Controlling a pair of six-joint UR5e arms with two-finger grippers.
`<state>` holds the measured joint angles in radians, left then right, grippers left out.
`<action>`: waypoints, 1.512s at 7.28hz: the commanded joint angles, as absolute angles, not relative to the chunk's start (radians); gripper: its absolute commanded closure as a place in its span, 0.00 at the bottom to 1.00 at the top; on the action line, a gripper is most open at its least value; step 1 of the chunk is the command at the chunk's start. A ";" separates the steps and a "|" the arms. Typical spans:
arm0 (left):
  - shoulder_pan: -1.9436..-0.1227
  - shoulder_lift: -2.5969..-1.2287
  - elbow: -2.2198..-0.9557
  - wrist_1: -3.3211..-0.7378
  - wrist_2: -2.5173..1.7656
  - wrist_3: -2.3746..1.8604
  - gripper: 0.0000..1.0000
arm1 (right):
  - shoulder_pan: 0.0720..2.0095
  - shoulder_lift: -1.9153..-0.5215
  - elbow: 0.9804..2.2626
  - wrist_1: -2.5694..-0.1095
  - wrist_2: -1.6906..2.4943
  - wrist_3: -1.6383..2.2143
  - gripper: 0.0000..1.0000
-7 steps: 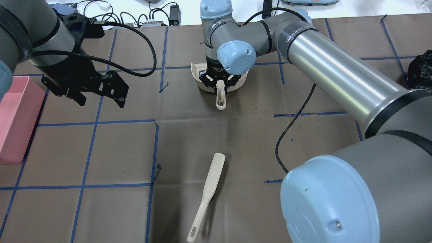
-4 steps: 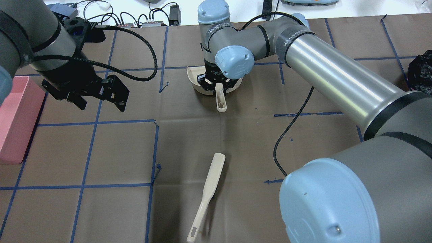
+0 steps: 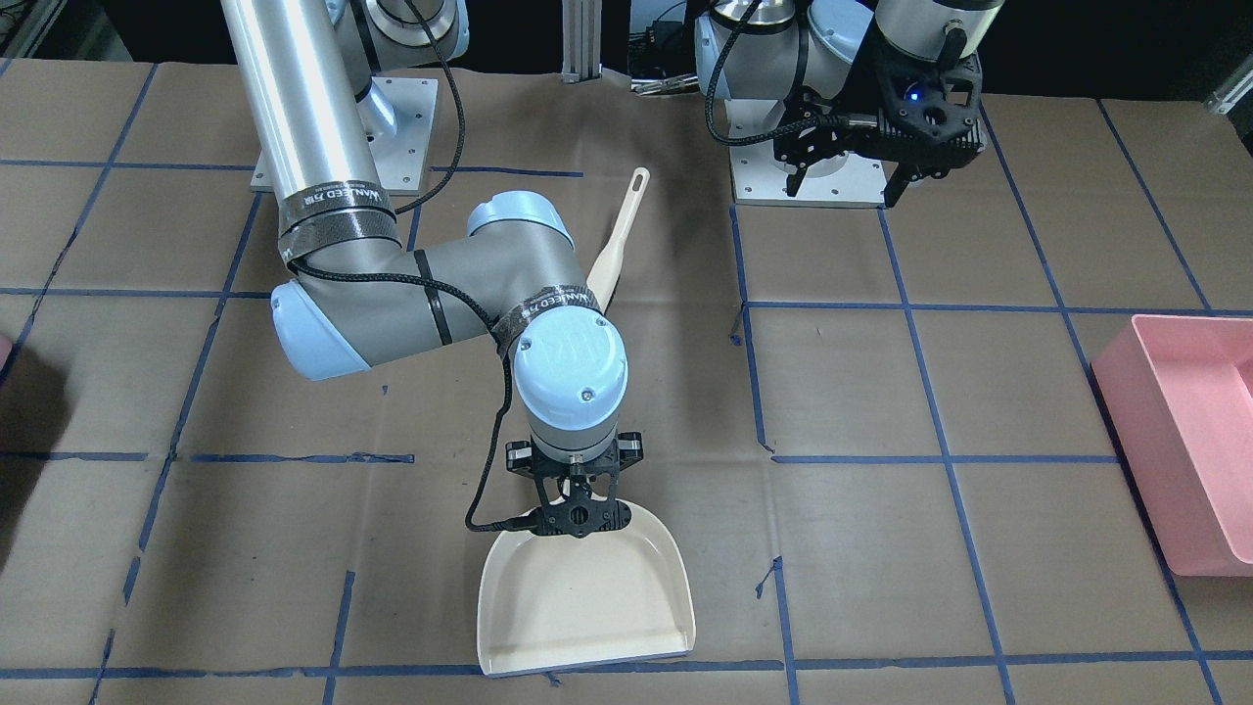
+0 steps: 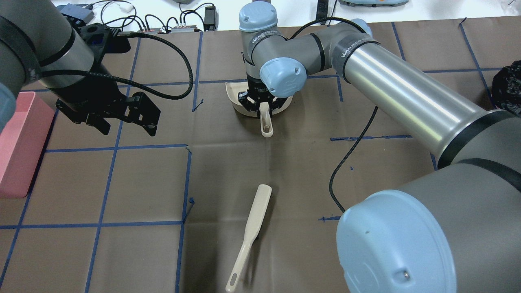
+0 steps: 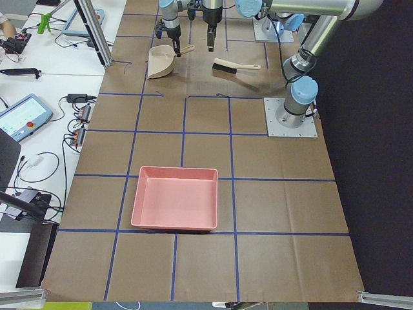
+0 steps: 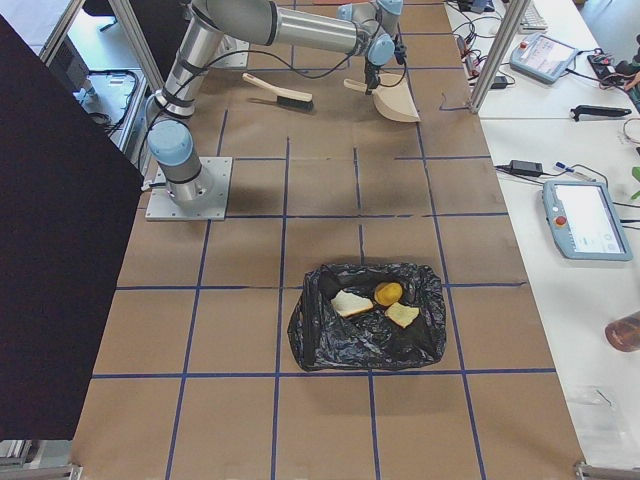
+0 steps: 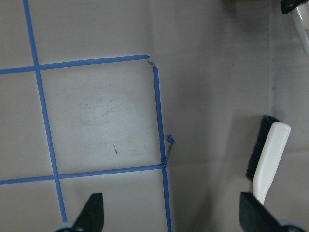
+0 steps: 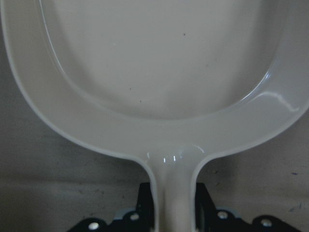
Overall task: Sweep and dump trash in nearest bin
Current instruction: 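Lower the dustpan onto the table and open the right gripper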
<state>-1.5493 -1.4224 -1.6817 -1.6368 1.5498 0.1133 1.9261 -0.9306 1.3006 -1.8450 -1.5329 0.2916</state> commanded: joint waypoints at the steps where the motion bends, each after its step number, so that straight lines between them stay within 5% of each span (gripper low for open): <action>1: -1.549 -1.422 -1.683 -1.637 1.548 0.114 0.00 | 1.928 -0.933 1.304 -1.842 -1.532 0.299 0.94; 2: -1.549 -1.422 -1.684 -1.635 1.549 0.114 0.00 | 1.928 -0.930 1.302 -1.842 -1.532 0.299 0.65; 3: -1.549 -1.425 -1.686 -1.634 1.552 0.114 0.00 | 1.925 -0.927 1.296 -1.844 -1.532 0.298 0.02; 7: -1.548 -1.431 -1.686 -1.625 1.552 0.114 0.00 | 1.885 -0.963 1.241 -1.768 -1.535 0.288 0.00; 11: -1.548 -1.437 -1.698 -1.623 1.552 0.114 0.00 | 1.700 -1.156 1.233 -1.489 -1.545 0.051 0.00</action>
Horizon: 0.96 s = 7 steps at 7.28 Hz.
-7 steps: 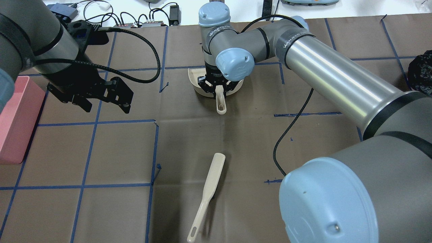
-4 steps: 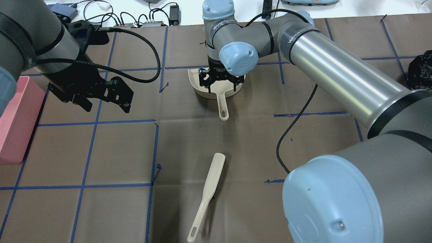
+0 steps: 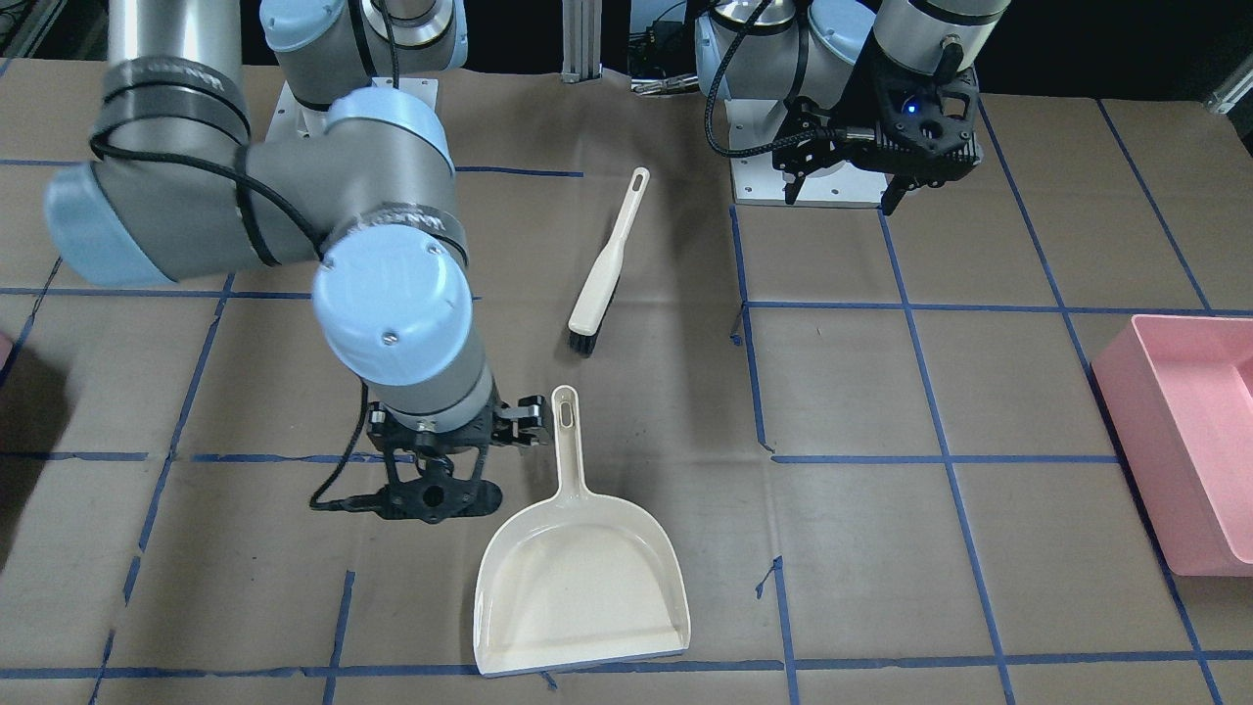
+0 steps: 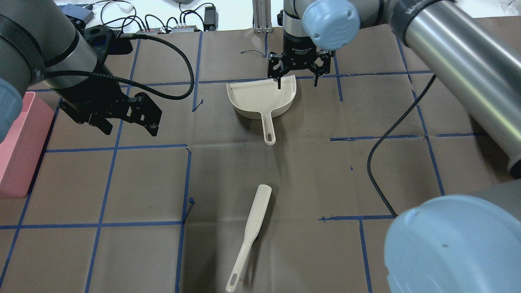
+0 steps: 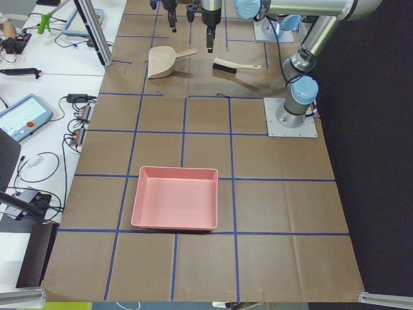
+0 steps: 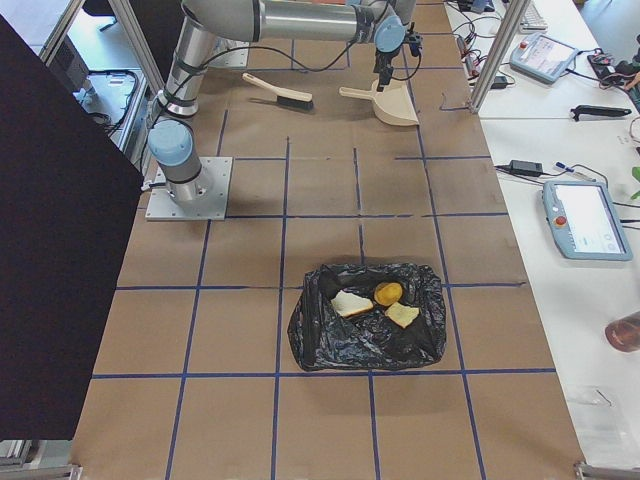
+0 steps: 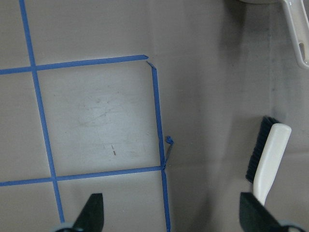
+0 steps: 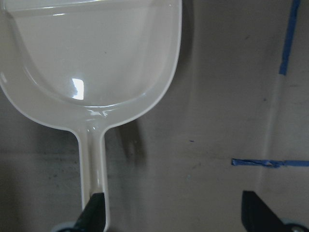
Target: Sweep and dump trash in nearest bin
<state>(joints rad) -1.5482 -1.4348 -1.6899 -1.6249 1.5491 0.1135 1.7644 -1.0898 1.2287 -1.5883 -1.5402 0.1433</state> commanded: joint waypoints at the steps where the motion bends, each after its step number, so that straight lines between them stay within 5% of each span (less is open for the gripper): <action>1: -1.548 -1.437 -1.700 -1.621 1.555 0.112 0.00 | 1.656 -1.207 1.236 -1.423 -1.546 -0.021 0.00; 7: -1.549 -1.420 -1.698 -1.615 1.549 0.114 0.00 | 1.402 -1.645 1.627 -1.489 -1.529 -0.324 0.00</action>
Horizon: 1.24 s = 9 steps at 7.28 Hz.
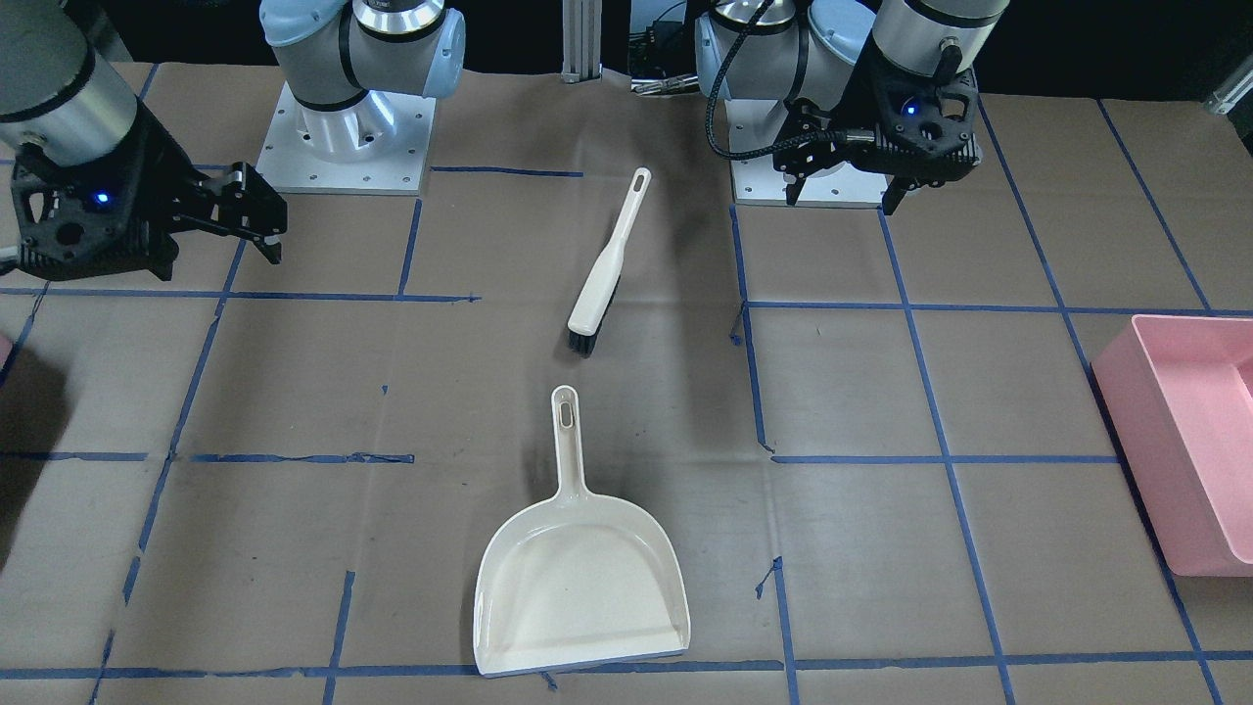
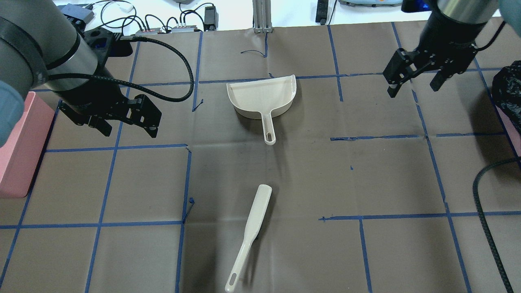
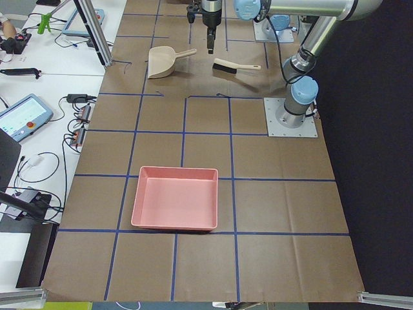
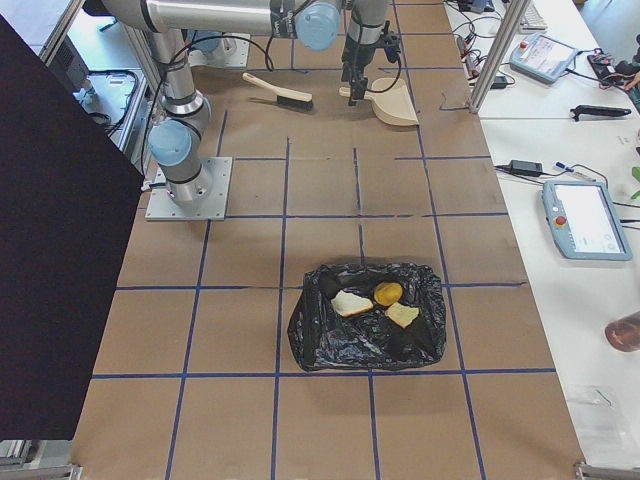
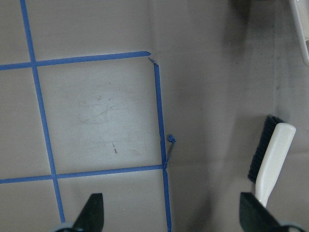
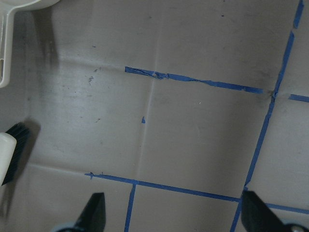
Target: Sweep and dump trash in nearest bin
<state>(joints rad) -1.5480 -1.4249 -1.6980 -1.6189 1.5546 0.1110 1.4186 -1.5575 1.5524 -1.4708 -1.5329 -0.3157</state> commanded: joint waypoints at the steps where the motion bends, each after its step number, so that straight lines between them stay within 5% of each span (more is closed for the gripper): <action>1: -1.549 -1.420 -1.698 -1.615 1.552 0.114 0.00 | 1.414 -1.701 1.685 -1.506 -1.529 -0.277 0.00; 5: -1.549 -1.419 -1.700 -1.615 1.546 0.114 0.00 | 1.474 -1.681 1.724 -1.617 -1.532 -0.267 0.00; 9: -1.549 -1.419 -1.700 -1.617 1.557 0.112 0.00 | 1.548 -1.565 1.585 -1.554 -1.580 -0.241 0.00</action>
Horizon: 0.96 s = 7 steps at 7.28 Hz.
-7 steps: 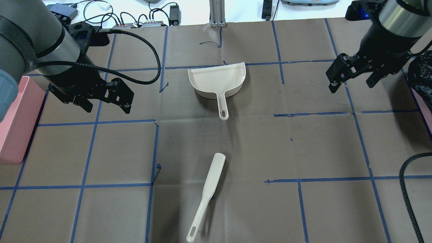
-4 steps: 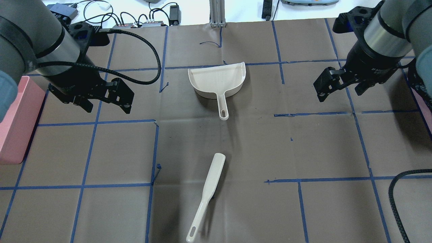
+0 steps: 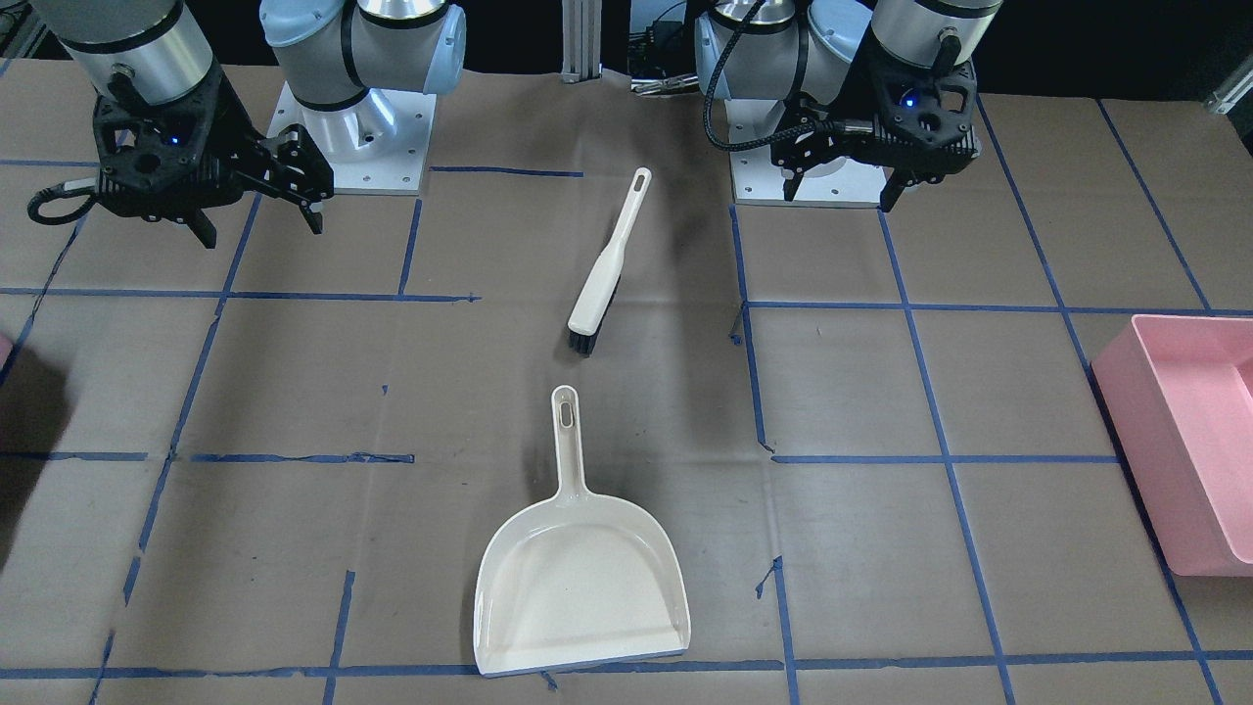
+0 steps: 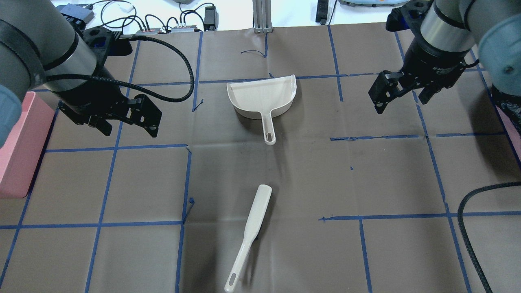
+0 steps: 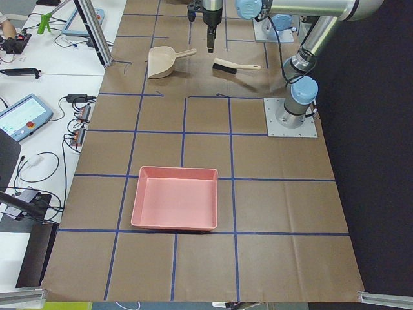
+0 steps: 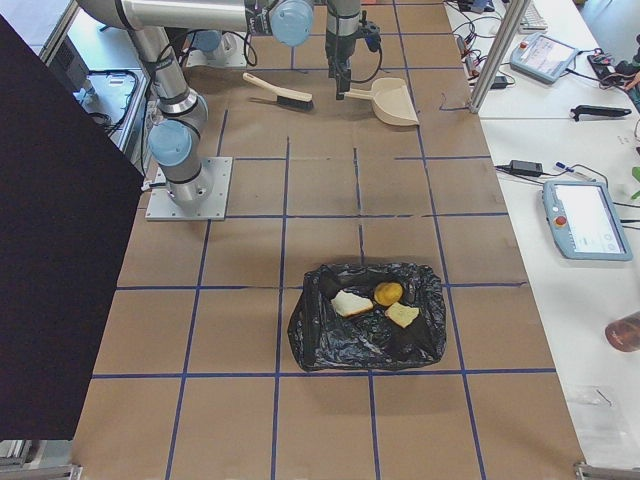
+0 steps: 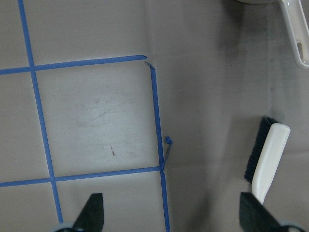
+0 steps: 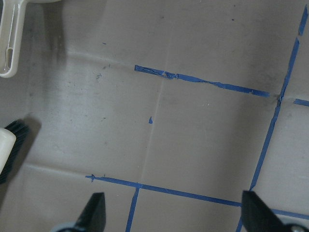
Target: Sweep and dump trash in nearest bin
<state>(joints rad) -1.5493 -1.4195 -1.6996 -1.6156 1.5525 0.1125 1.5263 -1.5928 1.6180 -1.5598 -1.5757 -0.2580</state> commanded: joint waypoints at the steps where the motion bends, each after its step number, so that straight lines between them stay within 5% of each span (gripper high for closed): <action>1: -1.549 -1.419 -1.698 -1.617 1.559 0.113 0.00 | 1.545 -1.563 1.586 -1.555 -1.580 -0.244 0.00; 7: -1.549 -1.419 -1.700 -1.617 1.583 0.140 0.00 | 1.543 -1.559 1.580 -1.557 -1.578 -0.241 0.00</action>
<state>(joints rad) -1.5493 -1.4189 -1.6994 -1.6157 1.5813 0.1368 1.5432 -1.5628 1.5824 -1.5565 -1.5785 -0.2411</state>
